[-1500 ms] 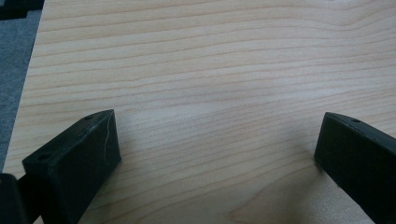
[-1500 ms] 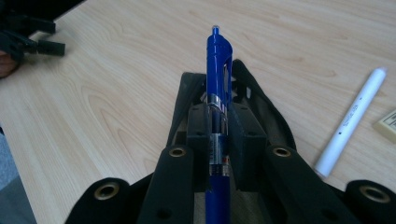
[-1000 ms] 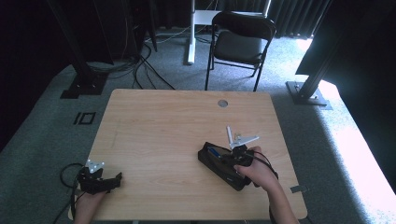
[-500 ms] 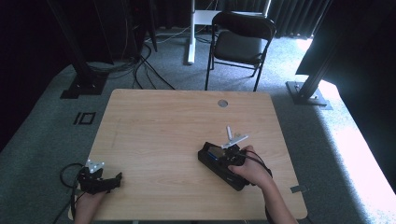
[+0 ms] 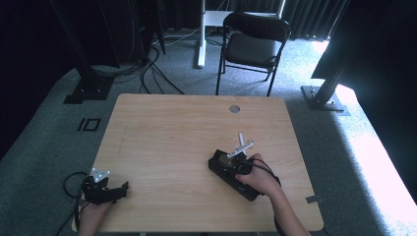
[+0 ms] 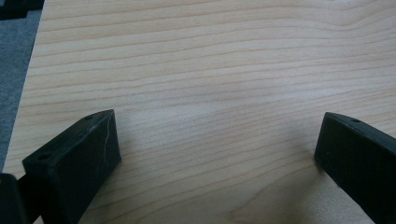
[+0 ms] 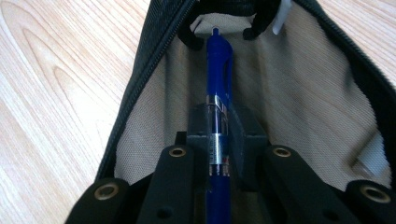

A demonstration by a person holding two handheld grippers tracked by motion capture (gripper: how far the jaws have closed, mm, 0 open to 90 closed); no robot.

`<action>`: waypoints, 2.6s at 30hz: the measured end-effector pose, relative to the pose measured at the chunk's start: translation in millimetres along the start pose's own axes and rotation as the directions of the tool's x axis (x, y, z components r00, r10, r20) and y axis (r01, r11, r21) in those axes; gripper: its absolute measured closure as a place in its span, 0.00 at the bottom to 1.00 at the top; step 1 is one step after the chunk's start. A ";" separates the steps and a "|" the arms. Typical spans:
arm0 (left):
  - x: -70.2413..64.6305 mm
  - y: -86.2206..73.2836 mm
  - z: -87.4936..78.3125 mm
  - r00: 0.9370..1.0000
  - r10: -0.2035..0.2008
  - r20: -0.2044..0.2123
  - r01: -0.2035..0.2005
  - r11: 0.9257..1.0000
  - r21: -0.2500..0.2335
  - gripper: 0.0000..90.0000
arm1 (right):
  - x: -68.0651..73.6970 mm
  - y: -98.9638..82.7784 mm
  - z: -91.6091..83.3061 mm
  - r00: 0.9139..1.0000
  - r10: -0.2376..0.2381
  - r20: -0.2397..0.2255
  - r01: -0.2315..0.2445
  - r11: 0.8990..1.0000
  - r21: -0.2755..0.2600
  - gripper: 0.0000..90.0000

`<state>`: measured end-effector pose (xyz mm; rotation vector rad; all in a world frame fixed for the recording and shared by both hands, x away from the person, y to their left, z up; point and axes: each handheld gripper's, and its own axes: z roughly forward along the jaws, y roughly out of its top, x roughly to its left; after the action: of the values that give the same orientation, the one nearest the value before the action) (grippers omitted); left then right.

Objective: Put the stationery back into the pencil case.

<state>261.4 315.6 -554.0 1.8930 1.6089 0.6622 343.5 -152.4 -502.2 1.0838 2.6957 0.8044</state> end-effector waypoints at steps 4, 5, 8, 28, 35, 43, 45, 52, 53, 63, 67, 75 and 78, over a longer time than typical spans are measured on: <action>0.0 0.0 0.0 1.000 0.000 0.000 0.000 1.000 0.000 0.00 | 1.1 0.1 2.7 1.000 -0.003 -0.014 0.003 1.000 0.007 0.88; 0.0 0.0 0.0 1.000 0.000 0.000 0.000 1.000 0.000 0.00 | 1.1 0.0 3.0 1.000 -0.002 -0.015 0.003 1.000 0.010 0.88; 0.0 0.0 0.0 1.000 0.000 0.000 0.000 1.000 0.000 0.00 | 0.3 -0.8 3.7 1.000 0.001 -0.020 -0.001 1.000 0.012 0.88; 0.0 0.0 0.0 1.000 0.000 0.000 0.000 1.000 0.000 0.00 | -6.7 1.8 -35.3 0.999 0.024 -0.042 -0.029 0.990 -0.140 0.85; 0.0 0.0 0.0 1.000 -0.001 0.000 0.001 1.000 -0.001 0.00 | -11.2 1.8 -53.2 0.998 0.046 -0.047 -0.055 0.973 -0.225 0.84; 0.0 0.0 0.0 1.000 0.000 0.000 0.000 1.000 0.000 0.00 | -22.7 1.2 -71.5 0.996 0.093 -0.012 -0.092 0.939 -0.332 0.83; 0.0 0.0 0.0 1.000 0.000 0.000 0.000 1.000 0.000 0.00 | -25.7 0.3 -72.4 0.994 0.108 0.001 -0.101 0.935 -0.341 0.83; 0.0 0.0 0.0 1.000 0.000 0.000 0.000 1.000 0.000 0.00 | -38.2 -3.5 -70.5 0.987 0.155 0.046 -0.126 0.918 -0.376 0.82; 0.0 0.0 0.0 1.000 0.000 0.000 0.000 1.000 0.000 0.00 | -40.5 -4.3 -69.8 0.985 0.163 0.048 -0.133 0.917 -0.377 0.82; 0.0 0.0 0.0 1.000 -0.001 0.000 0.001 1.000 0.000 0.00 | -58.0 -12.3 -61.4 0.966 0.242 0.092 -0.185 0.892 -0.412 0.79; 0.0 0.0 0.0 1.000 0.000 0.000 0.000 1.000 0.000 0.00 | -67.0 -14.2 -56.3 0.950 0.289 0.121 -0.211 0.877 -0.432 0.79; 0.0 0.0 0.0 1.000 0.000 0.000 0.000 1.000 0.000 0.00 | -86.8 -16.6 -42.0 0.909 0.373 0.183 -0.263 0.857 -0.442 0.77; 0.0 0.0 0.0 1.000 0.000 0.000 0.000 1.000 0.000 0.00 | -93.2 -16.9 -36.6 0.894 0.398 0.205 -0.281 0.856 -0.435 0.76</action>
<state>261.4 315.6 -554.0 1.8925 1.6092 0.6622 390.7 -241.1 -487.2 1.4603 2.0059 1.0882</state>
